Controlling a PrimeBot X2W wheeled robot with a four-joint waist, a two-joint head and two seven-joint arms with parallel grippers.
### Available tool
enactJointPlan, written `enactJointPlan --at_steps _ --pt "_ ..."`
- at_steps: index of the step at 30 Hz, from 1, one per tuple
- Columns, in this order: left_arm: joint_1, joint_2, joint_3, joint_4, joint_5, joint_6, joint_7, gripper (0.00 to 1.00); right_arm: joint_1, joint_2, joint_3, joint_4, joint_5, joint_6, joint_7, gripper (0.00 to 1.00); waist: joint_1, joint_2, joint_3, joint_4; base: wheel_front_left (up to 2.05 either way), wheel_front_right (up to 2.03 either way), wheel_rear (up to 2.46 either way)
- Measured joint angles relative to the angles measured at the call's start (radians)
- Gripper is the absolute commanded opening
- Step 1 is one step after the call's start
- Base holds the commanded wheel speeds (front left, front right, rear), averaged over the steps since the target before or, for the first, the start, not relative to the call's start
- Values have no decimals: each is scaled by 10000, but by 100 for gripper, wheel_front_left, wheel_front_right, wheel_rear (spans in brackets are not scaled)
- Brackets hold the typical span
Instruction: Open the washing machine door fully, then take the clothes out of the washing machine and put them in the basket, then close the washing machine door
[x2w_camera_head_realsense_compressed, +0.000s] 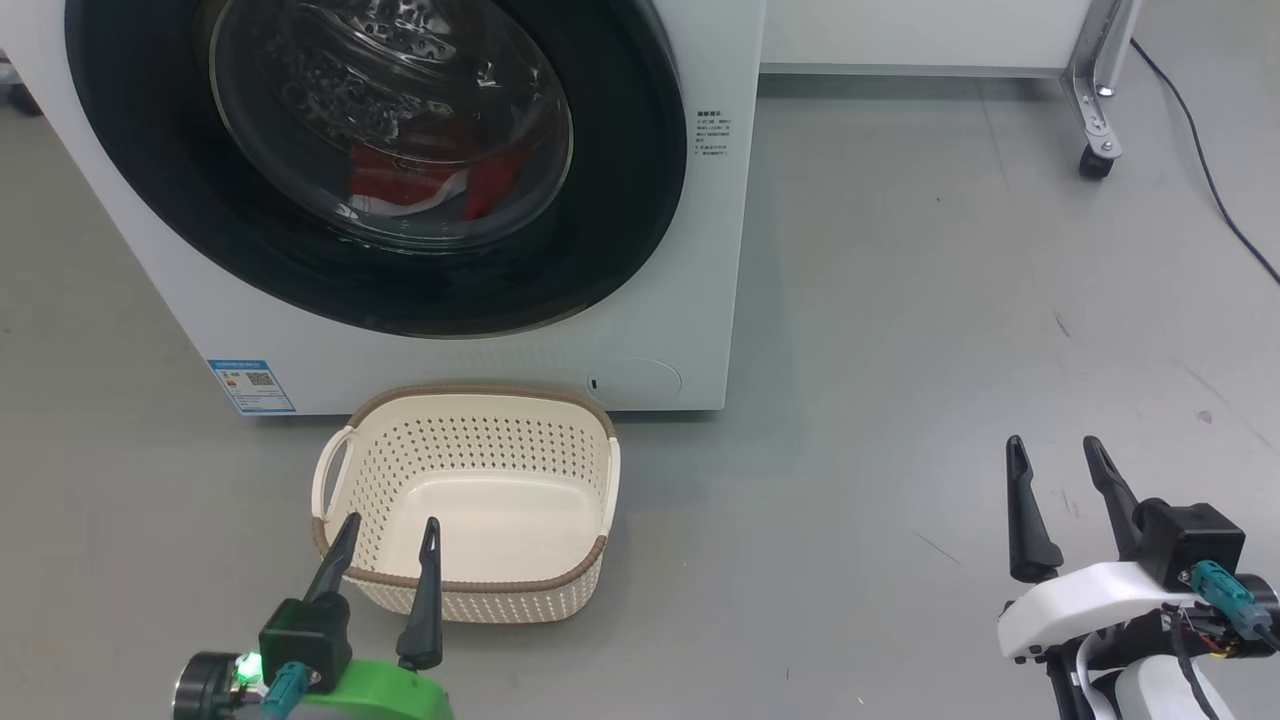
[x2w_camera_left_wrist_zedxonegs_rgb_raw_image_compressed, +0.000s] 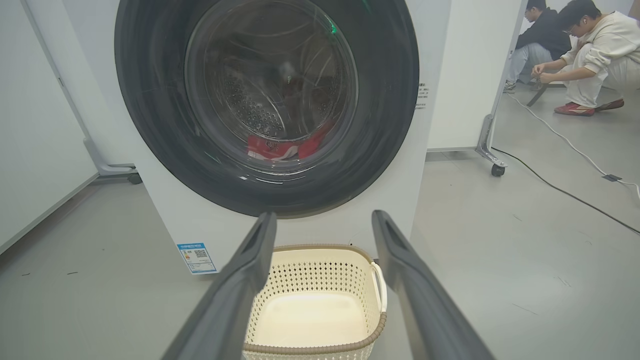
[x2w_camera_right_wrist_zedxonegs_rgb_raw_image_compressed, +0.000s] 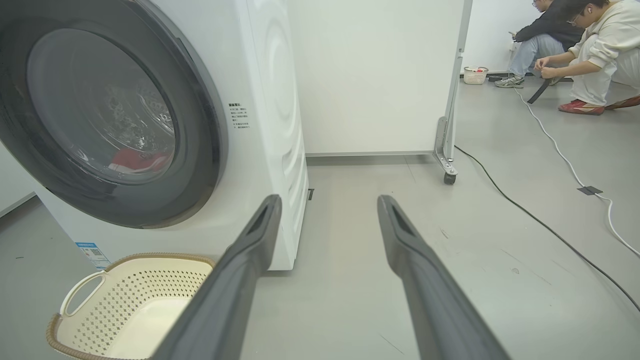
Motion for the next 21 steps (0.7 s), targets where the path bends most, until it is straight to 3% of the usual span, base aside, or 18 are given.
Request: enactJointPlan --at_steps 21 --pt "-91 0 -127 148 -4 163 0 100 -17 115 -6 163 50 2 -2 100 0 0 -37 -6 0 0 0"
